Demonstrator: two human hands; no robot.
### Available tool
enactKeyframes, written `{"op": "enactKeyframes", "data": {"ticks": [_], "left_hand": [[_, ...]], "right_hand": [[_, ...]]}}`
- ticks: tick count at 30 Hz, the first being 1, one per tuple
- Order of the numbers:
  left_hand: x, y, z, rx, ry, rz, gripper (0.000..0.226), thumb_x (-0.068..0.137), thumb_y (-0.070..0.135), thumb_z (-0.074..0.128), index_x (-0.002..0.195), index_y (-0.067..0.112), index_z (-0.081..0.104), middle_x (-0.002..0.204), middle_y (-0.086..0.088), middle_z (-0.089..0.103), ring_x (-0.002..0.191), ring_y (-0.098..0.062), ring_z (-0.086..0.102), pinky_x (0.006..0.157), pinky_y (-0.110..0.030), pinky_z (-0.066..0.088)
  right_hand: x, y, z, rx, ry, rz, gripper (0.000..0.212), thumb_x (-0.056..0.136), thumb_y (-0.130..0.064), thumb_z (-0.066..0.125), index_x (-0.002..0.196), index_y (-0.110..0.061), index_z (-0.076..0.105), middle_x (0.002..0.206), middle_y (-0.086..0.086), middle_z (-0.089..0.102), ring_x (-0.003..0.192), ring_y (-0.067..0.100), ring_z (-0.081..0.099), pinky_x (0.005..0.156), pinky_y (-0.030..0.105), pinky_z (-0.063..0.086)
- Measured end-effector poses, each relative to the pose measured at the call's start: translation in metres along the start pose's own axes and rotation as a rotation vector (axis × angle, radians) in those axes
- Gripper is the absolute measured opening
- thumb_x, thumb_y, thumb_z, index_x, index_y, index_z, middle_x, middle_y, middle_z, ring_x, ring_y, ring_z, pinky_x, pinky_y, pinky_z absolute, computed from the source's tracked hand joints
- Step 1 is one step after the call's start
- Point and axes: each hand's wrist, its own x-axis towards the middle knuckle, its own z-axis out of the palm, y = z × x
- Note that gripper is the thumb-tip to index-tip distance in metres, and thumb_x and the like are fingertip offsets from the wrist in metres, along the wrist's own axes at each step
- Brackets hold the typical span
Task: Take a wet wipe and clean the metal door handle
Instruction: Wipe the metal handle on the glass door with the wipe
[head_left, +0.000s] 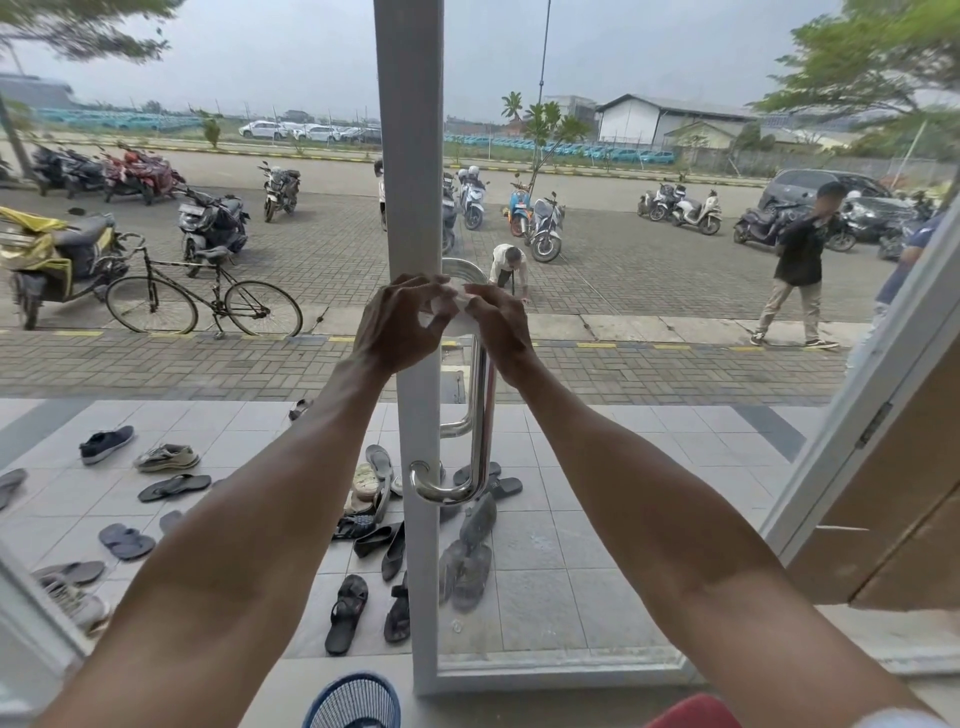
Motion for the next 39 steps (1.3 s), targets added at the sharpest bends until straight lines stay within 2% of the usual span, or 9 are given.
{"op": "enactKeyframes", "data": {"ticks": [3, 5, 8, 12, 17, 24, 31, 36, 39], "left_hand": [[0.002, -0.003, 0.0, -0.018, -0.044, 0.008, 0.023, 0.087, 0.03, 0.064, 0.106, 0.021, 0.073, 0.115, 0.004, 0.072, 0.088, -0.013, 0.069, 0.081, -0.032, 0.057], [0.004, -0.008, -0.003, 0.0, -0.094, 0.026, 0.024, 0.087, 0.036, 0.064, 0.107, 0.025, 0.069, 0.105, 0.002, 0.073, 0.081, -0.014, 0.069, 0.076, -0.035, 0.058], [0.006, -0.019, -0.01, 0.064, -0.176, 0.144, 0.031, 0.092, 0.04, 0.062, 0.119, 0.025, 0.064, 0.108, -0.003, 0.073, 0.091, -0.018, 0.068, 0.082, -0.038, 0.056], [0.01, -0.036, -0.015, 0.229, -0.215, 0.285, 0.044, 0.09, 0.031, 0.069, 0.133, 0.024, 0.062, 0.127, 0.003, 0.068, 0.117, -0.018, 0.062, 0.1, -0.043, 0.047], [0.021, -0.049, -0.015, 0.315, -0.213, 0.149, 0.05, 0.073, 0.016, 0.084, 0.121, 0.023, 0.069, 0.123, 0.001, 0.07, 0.117, -0.022, 0.064, 0.105, -0.041, 0.041], [0.008, -0.026, -0.008, 0.253, -0.133, 0.278, 0.045, 0.08, 0.009, 0.078, 0.124, 0.015, 0.068, 0.117, -0.007, 0.072, 0.11, -0.024, 0.068, 0.09, -0.04, 0.057], [0.029, -0.049, -0.011, 0.395, -0.17, 0.084, 0.047, 0.073, 0.008, 0.081, 0.117, 0.02, 0.072, 0.123, 0.002, 0.07, 0.117, -0.016, 0.065, 0.121, -0.036, 0.013], [0.015, -0.029, -0.01, 0.348, -0.127, 0.118, 0.025, 0.085, 0.011, 0.066, 0.108, 0.021, 0.072, 0.113, 0.001, 0.073, 0.107, -0.029, 0.067, 0.09, -0.04, 0.053], [0.002, -0.023, -0.009, 0.326, -0.076, 0.222, 0.026, 0.088, 0.012, 0.067, 0.113, 0.02, 0.069, 0.117, 0.002, 0.072, 0.098, -0.028, 0.072, 0.072, -0.042, 0.06]], "right_hand": [[0.0, 0.001, -0.002, -0.008, -0.014, 0.009, 0.048, 0.074, -0.031, 0.057, 0.116, -0.013, 0.071, 0.101, 0.005, 0.074, 0.093, 0.016, 0.067, 0.075, 0.026, 0.05], [0.0, 0.003, -0.004, 0.038, 0.002, 0.027, 0.041, 0.074, -0.034, 0.057, 0.107, -0.019, 0.075, 0.097, 0.002, 0.075, 0.094, 0.016, 0.069, 0.086, 0.034, 0.055], [0.001, 0.014, -0.008, -0.023, -0.009, 0.067, 0.029, 0.078, -0.036, 0.06, 0.096, -0.022, 0.076, 0.095, 0.001, 0.076, 0.095, 0.021, 0.072, 0.092, 0.049, 0.055], [-0.017, 0.026, -0.019, -0.309, -0.158, 0.082, 0.02, 0.074, -0.017, 0.059, 0.092, -0.016, 0.066, 0.09, 0.01, 0.073, 0.09, 0.03, 0.068, 0.077, 0.043, 0.054], [-0.023, 0.038, -0.025, -0.465, -0.258, 0.103, 0.014, 0.079, -0.013, 0.063, 0.092, -0.012, 0.057, 0.091, 0.009, 0.063, 0.088, 0.028, 0.059, 0.072, 0.039, 0.048], [-0.013, 0.044, -0.024, -0.56, -0.35, 0.121, 0.024, 0.084, -0.024, 0.071, 0.102, -0.011, 0.06, 0.097, 0.011, 0.067, 0.095, 0.03, 0.063, 0.089, 0.049, 0.052], [-0.014, 0.044, -0.029, -0.593, -0.381, 0.056, 0.016, 0.089, -0.018, 0.071, 0.094, -0.014, 0.056, 0.087, 0.002, 0.06, 0.088, 0.022, 0.059, 0.082, 0.038, 0.048], [-0.013, 0.043, -0.029, -0.598, -0.385, 0.067, 0.024, 0.089, -0.019, 0.072, 0.105, -0.005, 0.06, 0.092, 0.008, 0.064, 0.095, 0.027, 0.062, 0.086, 0.041, 0.05], [-0.014, 0.041, -0.029, -0.593, -0.396, 0.079, 0.027, 0.089, -0.02, 0.072, 0.108, -0.005, 0.061, 0.1, 0.012, 0.066, 0.098, 0.027, 0.062, 0.088, 0.041, 0.05]]}}
